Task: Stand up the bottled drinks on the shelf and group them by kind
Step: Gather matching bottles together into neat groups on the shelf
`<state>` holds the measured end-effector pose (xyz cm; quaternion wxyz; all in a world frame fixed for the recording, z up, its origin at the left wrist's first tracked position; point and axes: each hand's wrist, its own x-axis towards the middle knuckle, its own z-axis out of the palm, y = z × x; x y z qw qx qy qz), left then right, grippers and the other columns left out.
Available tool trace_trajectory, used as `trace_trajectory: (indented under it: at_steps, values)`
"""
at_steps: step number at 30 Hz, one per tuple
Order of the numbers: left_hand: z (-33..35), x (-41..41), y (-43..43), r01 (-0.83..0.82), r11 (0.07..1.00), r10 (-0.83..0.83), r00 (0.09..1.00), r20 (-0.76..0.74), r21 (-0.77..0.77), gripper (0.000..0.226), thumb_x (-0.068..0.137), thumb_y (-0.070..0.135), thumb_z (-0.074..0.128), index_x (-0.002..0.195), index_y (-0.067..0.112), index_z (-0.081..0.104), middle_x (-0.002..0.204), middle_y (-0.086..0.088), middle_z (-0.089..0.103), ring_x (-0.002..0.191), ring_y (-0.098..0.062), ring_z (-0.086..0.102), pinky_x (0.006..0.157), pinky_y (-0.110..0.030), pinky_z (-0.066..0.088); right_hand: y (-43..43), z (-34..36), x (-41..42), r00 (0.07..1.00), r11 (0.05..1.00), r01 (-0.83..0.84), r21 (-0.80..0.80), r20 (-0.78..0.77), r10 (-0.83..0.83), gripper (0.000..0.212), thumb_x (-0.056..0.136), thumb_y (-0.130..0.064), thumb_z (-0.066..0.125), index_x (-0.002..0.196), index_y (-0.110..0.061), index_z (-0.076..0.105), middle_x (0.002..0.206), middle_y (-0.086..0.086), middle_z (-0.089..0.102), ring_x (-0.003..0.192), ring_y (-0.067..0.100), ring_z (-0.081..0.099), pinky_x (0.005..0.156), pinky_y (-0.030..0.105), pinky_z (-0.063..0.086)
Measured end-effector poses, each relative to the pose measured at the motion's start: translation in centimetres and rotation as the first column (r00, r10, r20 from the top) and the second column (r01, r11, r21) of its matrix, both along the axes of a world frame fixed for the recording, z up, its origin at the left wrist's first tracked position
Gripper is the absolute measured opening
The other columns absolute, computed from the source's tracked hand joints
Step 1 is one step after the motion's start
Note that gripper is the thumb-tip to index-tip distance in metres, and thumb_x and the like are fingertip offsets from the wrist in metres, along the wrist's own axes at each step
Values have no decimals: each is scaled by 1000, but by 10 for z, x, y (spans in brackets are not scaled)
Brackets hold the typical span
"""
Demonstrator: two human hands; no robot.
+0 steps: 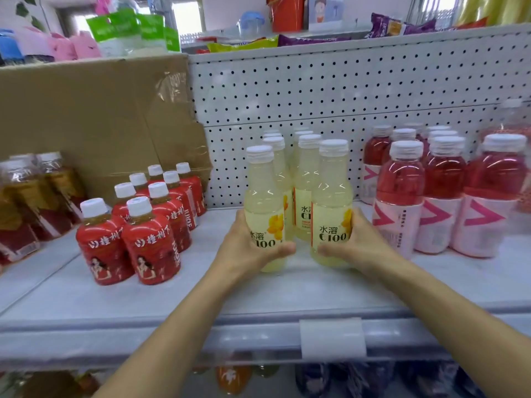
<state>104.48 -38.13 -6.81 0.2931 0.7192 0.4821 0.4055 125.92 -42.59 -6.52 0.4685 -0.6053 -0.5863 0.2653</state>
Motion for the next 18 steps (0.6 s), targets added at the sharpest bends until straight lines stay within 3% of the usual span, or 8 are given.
trace_trajectory:
  at_steps: [3,8,15,18]
  values:
    - [-6,1,6,-6,1000,6,998,-69,-5,84,49,47,91,116,35,42,108,14,68,98,-6,67,89,-40,56,1,-6,0,1000,999,23,-40,5,-22,63,67,-13,88,114,-24,48,101,-10,68,87,-3,63,67,13,47]
    - [-12,8,7,62,998,-62,998,-10,14,73,56,39,91,114,31,47,103,14,70,95,-6,69,88,-42,56,-3,-6,-10,997,999,42,-7,72,-41,60,66,-23,91,111,-27,51,96,-15,68,77,-11,64,61,8,48]
    - [-14,12,6,97,993,-97,995,5,67,69,68,28,91,120,25,46,109,11,67,97,-5,66,86,-33,56,-9,-7,-17,995,999,46,25,92,-48,67,66,-28,90,118,-27,48,101,-18,67,83,-14,63,68,7,50]
    - [-10,10,1,113,993,-113,994,3,25,71,71,24,89,126,21,44,114,7,66,100,-6,66,78,-17,54,-10,-7,-14,995,1000,21,-15,100,-20,71,67,-30,90,124,-25,48,107,-15,67,94,-5,65,85,20,55]
